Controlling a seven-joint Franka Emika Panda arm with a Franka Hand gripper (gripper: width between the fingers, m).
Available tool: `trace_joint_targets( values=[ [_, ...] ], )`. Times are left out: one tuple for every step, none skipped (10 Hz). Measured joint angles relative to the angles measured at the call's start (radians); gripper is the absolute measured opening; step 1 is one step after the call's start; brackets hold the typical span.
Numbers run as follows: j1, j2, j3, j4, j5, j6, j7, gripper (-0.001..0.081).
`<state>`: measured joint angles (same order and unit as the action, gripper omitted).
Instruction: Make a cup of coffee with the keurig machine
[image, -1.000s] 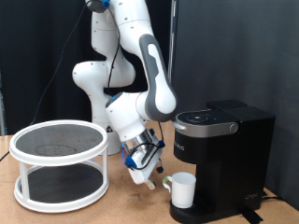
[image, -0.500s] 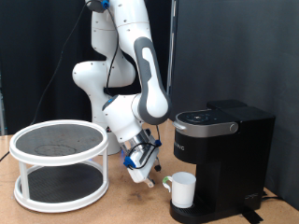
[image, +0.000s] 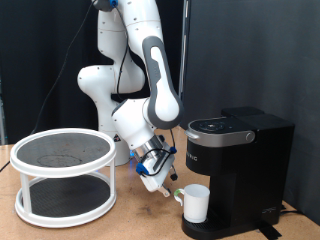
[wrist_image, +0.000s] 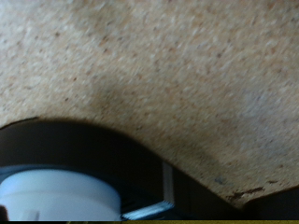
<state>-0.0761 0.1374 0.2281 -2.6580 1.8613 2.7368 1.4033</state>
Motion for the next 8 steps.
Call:
trace_joint_targets(
  values=[
    [0.001,0.000,0.001,0.010,0.011,0.004,-0.002,0.0734],
    [0.002,0.000,0.003,0.020,0.016,0.011,-0.002,0.0734],
    [0.002,0.000,0.006,0.031,0.023,0.018,-0.002,0.0734],
    [0.003,0.000,0.010,0.041,0.024,0.022,0.002,0.0734],
    [0.003,0.000,0.015,0.049,0.023,0.025,0.011,0.0734],
    [0.003,0.000,0.019,0.054,0.020,0.029,0.020,0.0734],
    [0.003,0.000,0.022,0.057,0.017,0.029,0.025,0.0734],
    [0.003,0.000,0.022,0.060,0.014,0.029,0.032,0.0734]
  ],
)
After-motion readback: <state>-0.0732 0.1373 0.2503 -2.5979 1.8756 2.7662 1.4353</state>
